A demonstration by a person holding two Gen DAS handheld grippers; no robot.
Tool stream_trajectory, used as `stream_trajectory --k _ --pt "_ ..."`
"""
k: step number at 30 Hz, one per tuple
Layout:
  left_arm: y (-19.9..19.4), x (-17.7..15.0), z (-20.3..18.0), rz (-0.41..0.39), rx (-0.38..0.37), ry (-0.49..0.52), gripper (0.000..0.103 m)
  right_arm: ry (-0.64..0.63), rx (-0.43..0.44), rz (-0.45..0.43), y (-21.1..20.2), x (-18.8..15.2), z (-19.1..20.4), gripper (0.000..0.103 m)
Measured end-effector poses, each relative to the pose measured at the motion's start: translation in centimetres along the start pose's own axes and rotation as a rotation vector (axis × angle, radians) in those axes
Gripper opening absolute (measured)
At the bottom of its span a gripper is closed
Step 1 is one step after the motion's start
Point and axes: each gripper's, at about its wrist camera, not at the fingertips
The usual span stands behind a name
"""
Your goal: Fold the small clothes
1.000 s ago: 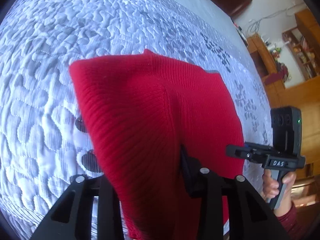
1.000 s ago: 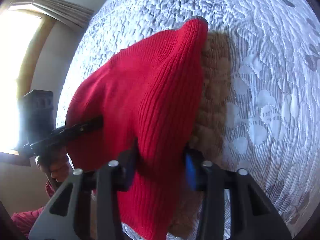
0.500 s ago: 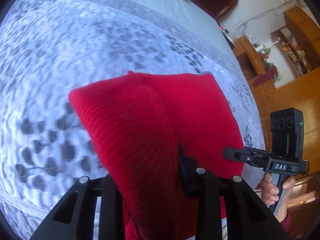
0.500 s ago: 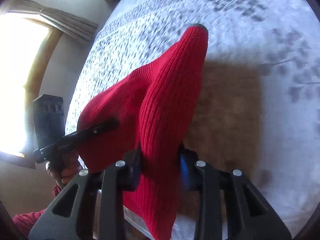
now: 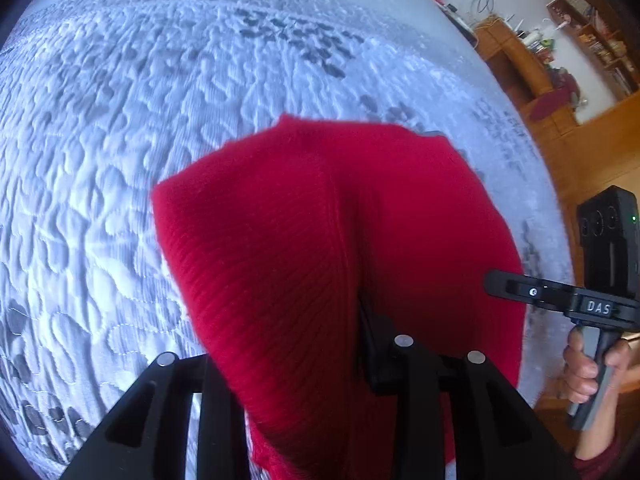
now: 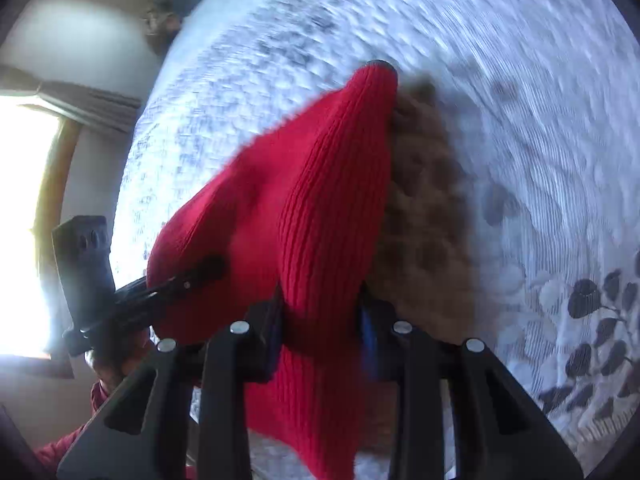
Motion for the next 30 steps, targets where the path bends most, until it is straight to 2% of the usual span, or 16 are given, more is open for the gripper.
stream_trajectory --k 3,6,7,10,12,16,19,21,25,27,28,29,30 --pt "-0.3 -0.4 -0.6 -0.018 0.027 0.014 0.039 0.006 0.049 -0.024 0.4 -0.6 -1.2 0.040" --pt "-1.0 -1.2 -0.8 -0.022 0.081 0.025 0.048 -0.024 0.027 -0.053 -0.5 -1.6 -0.8 0.045" --pt "-1.3 -1.7 -1.0 -0.023 0.093 0.028 0.051 -0.031 0.014 -0.059 -0.9 -2.1 -0.7 0.050" --pt "-2.3 -4.1 -0.8 -0.022 0.120 0.036 0.058 -0.048 -0.001 -0.075 -2.2 -4.3 -0.2 0.058" --pt "-2.8 -6.1 -0.8 -0.015 0.123 0.043 0.062 -0.042 0.015 -0.075 -2.8 -6.4 -0.6 0.059" --pt "-2.7 -9.0 -0.7 0.007 0.129 0.031 0.063 -0.020 0.045 -0.052 -2.5 -10.4 -1.2 0.059" --pt "-2.7 -10.4 -0.5 0.003 0.127 0.006 0.063 -0.004 0.078 -0.044 -1.6 -12.1 -1.3 0.059" --pt "-2.5 -11.0 -0.2 0.013 0.099 -0.022 0.063 0.003 0.100 -0.041 -1.0 -12.5 -1.4 0.059" --pt "-2.3 -11.4 -0.3 0.014 0.083 -0.040 0.061 0.020 0.115 -0.004 0.6 -12.4 -1.5 0.048" --pt "-2.1 -11.3 -0.5 0.026 0.081 -0.046 0.054 0.031 0.127 0.012 1.3 -12.0 -1.4 0.034" --pt "-2.0 -11.1 -0.6 0.034 0.075 -0.049 0.046 0.035 0.131 0.015 1.4 -11.9 -1.4 0.019" --pt "-1.8 -10.9 -0.7 0.046 0.074 -0.055 0.038 0.039 0.133 0.017 1.4 -11.8 -1.4 0.015" --pt "-1.6 -10.6 -1.0 0.052 0.080 -0.059 0.034 0.043 0.133 0.014 1.1 -11.9 -1.3 0.014"
Point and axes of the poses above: each gripper's, at about its wrist camera, not at the fingertips, and y roughly the way its jaws point, z to its left, x to its top, and after that the axes turned 10 degrees about z, right-handed
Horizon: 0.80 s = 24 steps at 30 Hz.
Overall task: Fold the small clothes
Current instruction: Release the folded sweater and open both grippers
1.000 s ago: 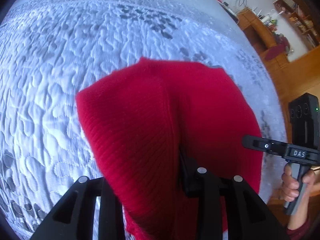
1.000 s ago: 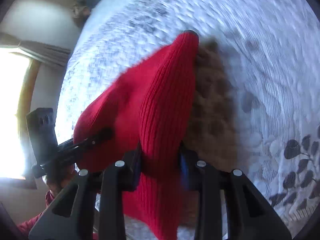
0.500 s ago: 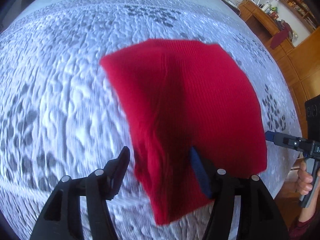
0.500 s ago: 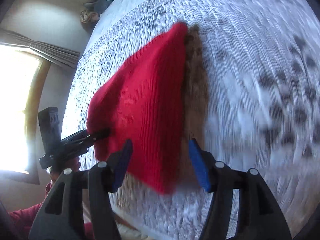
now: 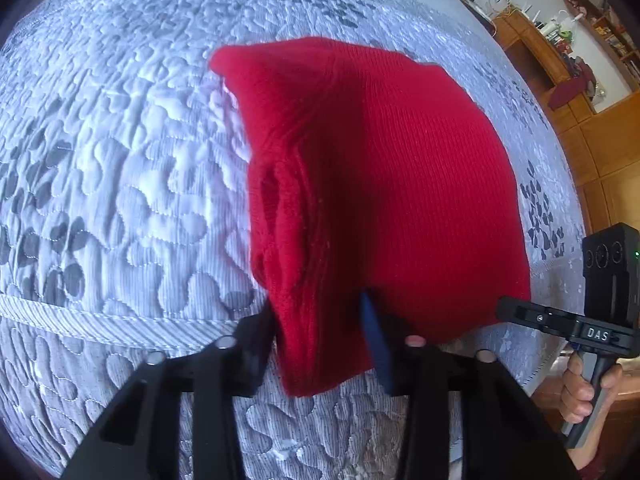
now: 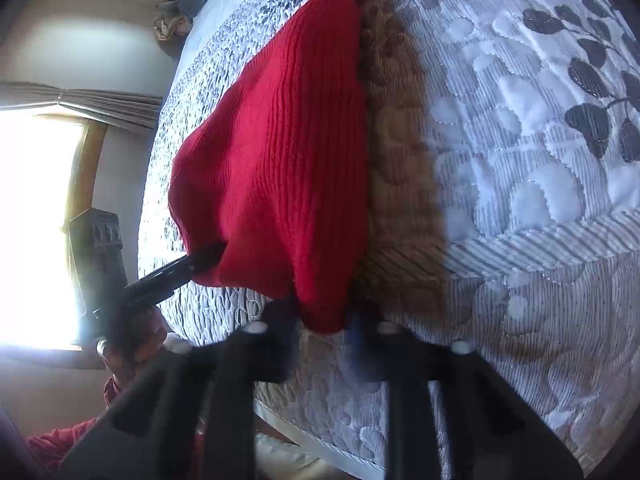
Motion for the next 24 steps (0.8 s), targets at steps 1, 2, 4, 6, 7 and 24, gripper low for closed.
stream_trajectory --k 1,2,4,6,7,24 --pt "-0.1 0.0 -0.2 0.001 0.008 0.000 0.028 -0.007 0.003 -0.010 -0.5 -0.2 0.3 0.013" --pt "-0.3 0.0 -0.4 -0.005 0.019 0.008 0.023 -0.018 0.001 -0.022 -1.1 -0.7 0.6 0.012" --pt "-0.6 -0.1 -0.8 -0.008 0.038 0.018 0.020 -0.041 -0.019 -0.053 -2.3 -1.5 1.1 0.011" --pt "-0.3 -0.4 -1.0 -0.004 0.051 0.028 0.020 -0.046 -0.068 -0.059 -2.5 -2.0 1.3 0.011" --pt "0.1 -0.5 -1.0 -0.006 0.074 0.039 0.021 -0.039 -0.079 -0.048 -2.1 -2.0 1.1 0.011" --pt "-1.9 -4.1 0.2 -0.084 0.155 0.008 0.064 -0.058 -0.332 -0.104 -1.3 -4.5 3.1 0.043"
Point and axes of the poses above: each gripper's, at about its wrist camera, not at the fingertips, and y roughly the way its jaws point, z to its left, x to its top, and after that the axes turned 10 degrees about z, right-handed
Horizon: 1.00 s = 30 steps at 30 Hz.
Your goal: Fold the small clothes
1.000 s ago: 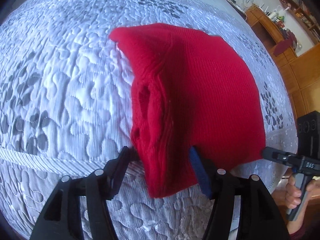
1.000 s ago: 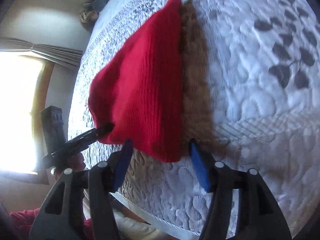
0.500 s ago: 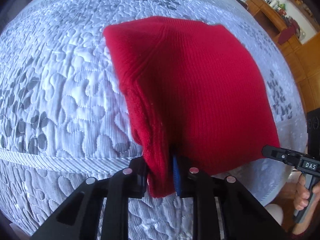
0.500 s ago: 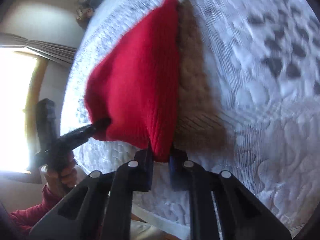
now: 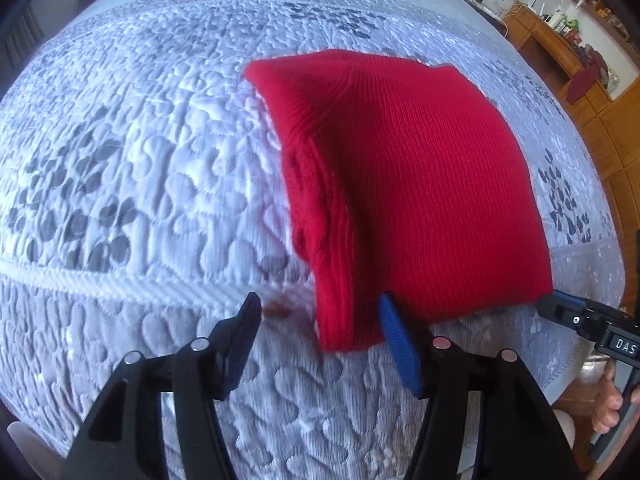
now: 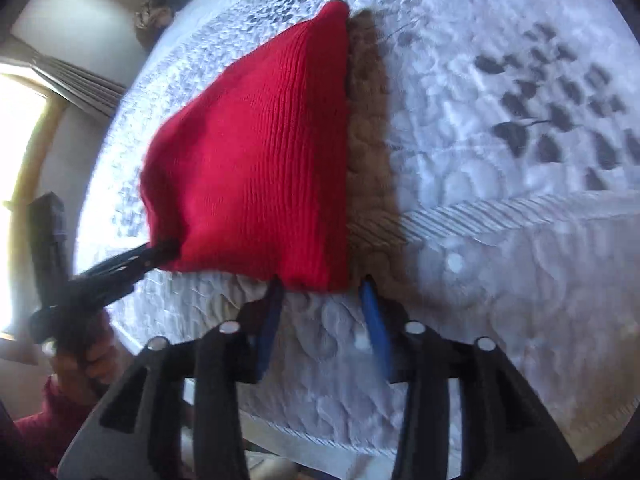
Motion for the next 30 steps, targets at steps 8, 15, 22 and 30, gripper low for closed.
stream_trajectory --k 8,15,22,30 --pt "-2.1 -3.5 -0.6 -0.038 0.103 0.007 0.074 0.023 -0.150 -0.030 -0.7 -3.9 0.7 0.052" --pt "-4.7 -5.6 -1.2 -0.072 0.119 0.000 0.084 0.007 -0.197 -0.070 -2.3 -6.2 2.7 0.088" --pt "-7.8 -7.5 -1.7 -0.112 0.166 -0.008 0.087 -0.006 -0.219 -0.097 -3.6 -7.3 5.2 0.094" --pt "-10.3 -9.1 -1.6 -0.133 0.159 -0.009 0.087 -0.031 -0.252 -0.095 -4.2 -8.2 7.0 0.095"
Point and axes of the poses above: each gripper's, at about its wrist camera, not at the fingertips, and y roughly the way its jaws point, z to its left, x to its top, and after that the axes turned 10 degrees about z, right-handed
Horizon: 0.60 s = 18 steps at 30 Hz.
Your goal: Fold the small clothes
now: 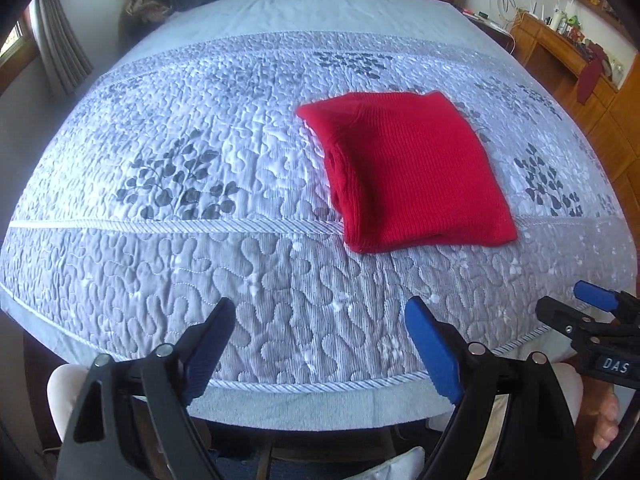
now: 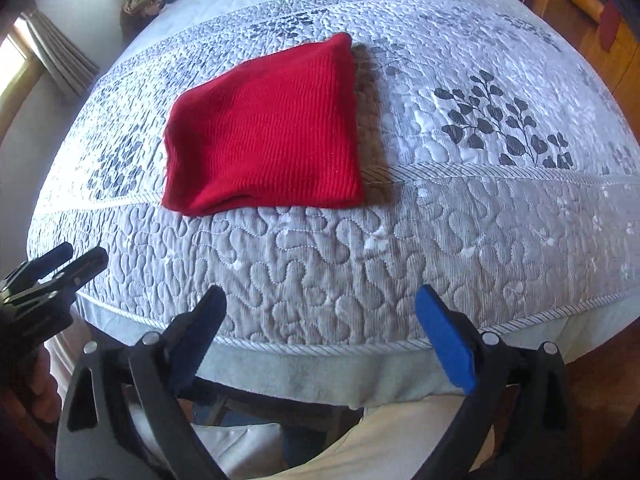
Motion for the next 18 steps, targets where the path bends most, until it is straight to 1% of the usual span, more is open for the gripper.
stream_trajectory --k 8,18 --pt "-2.3 -0.8 -0.2 -0.032 0.000 0.009 0.087 -0.017 0.000 -0.018 -2.0 -0.4 1.2 0.095" --pt "-3.6 -1.2 -0.7 -0.055 0.020 0.019 0.087 -0.030 0.000 -0.025 -3.4 -1.0 1.8 0.095"
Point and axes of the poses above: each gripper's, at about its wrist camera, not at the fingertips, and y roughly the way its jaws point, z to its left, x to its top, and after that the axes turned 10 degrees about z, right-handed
